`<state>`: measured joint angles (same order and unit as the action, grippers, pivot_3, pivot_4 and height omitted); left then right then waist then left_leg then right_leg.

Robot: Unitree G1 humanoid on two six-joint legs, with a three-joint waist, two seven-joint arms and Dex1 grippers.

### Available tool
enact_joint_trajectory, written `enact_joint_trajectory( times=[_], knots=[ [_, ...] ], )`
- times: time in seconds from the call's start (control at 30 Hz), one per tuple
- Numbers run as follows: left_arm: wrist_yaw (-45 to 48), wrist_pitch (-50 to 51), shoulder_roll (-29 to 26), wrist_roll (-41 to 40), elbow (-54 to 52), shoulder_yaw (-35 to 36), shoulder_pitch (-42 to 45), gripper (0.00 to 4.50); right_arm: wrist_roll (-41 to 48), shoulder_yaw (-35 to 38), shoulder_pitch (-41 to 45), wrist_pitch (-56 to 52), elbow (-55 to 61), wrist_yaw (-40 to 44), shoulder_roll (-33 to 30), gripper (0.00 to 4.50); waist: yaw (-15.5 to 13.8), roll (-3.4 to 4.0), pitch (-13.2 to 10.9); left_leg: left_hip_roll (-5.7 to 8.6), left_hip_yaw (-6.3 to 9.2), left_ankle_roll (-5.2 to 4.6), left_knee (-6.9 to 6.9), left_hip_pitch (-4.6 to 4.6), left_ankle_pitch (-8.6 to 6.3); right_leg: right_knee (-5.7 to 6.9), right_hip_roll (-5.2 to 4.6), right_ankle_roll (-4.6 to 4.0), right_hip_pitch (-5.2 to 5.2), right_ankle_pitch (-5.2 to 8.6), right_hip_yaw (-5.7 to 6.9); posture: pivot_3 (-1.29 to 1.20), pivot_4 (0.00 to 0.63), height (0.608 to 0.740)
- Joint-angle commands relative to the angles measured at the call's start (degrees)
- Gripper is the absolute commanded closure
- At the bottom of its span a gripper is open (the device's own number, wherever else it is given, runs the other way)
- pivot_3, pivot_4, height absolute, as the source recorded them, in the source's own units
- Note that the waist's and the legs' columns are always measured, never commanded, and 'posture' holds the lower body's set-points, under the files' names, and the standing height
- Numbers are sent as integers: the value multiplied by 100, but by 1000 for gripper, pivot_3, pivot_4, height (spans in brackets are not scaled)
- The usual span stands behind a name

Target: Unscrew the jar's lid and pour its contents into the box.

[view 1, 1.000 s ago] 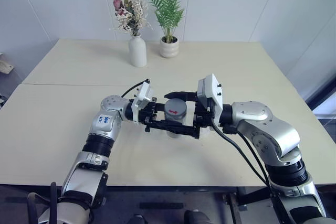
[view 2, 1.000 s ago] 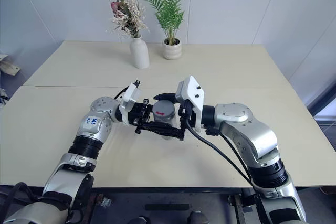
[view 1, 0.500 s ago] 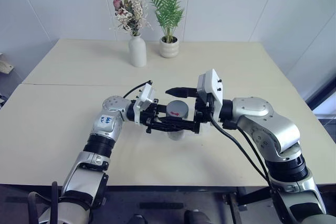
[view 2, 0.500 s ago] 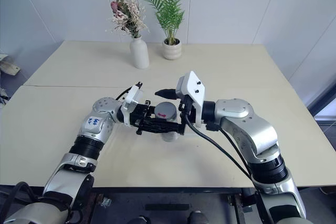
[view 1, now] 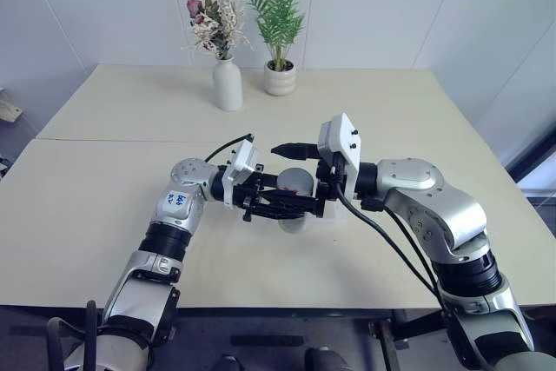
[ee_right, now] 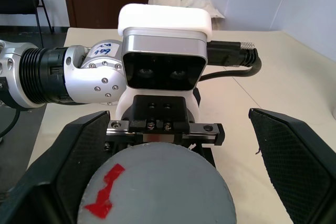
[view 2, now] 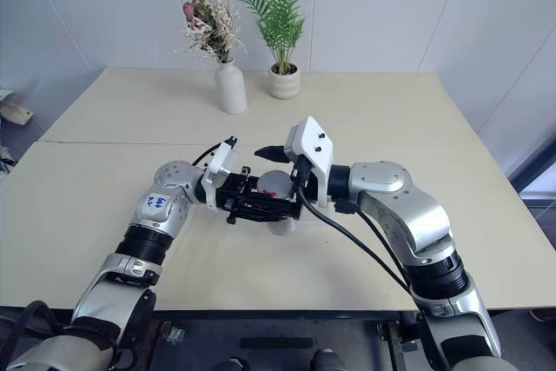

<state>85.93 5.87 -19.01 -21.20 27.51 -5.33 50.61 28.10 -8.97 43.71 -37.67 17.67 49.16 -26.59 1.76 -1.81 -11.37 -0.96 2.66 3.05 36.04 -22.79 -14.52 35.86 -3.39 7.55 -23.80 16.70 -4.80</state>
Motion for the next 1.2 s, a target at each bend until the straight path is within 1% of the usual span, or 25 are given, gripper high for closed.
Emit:
enact_joint_trajectory(
  times=[0.03, 0.4, 0.83, 1.0, 1.2],
  knots=[
    [152, -80, -56, -164, -119, 118, -50, 2445, -38, 166, 98, 87, 76, -1, -139, 33, 0, 0, 0, 0, 0, 0, 0, 0, 0, 0, 0, 0, 0, 0, 0, 0, 150, 740],
    [151, -146, -126, -172, -30, 233, -70, 2445, 43, 460, -116, -19, 252, -112, -500, 33, -4, 0, 0, 0, 0, 0, 1, -1, 0, 0, 0, 0, 0, 0, 0, 0, 150, 740],
    [128, -330, -221, -75, 347, 335, 10, 2445, 439, 890, -525, -374, 822, -189, -986, 33, -8, 0, 0, 0, 0, 0, 2, -2, 0, -1, 0, 0, 0, 0, 0, 0, 150, 740],
    [128, -363, -204, -76, 409, 313, 39, 2445, 630, 909, -632, -523, 1076, -224, -986, 33, -6, 0, 0, 0, 0, 0, 2, -2, 0, -1, 0, 0, 0, 0, 0, 0, 150, 740],
    [151, -420, -94, -47, 525, 256, 120, 2445, 882, 809, -523, -597, 1229, -441, -664, 33, -8, 0, 0, 0, 0, 0, 5, -2, 0, 1, 0, 0, 1, 0, 0, 0, 150, 740]
  ],
)
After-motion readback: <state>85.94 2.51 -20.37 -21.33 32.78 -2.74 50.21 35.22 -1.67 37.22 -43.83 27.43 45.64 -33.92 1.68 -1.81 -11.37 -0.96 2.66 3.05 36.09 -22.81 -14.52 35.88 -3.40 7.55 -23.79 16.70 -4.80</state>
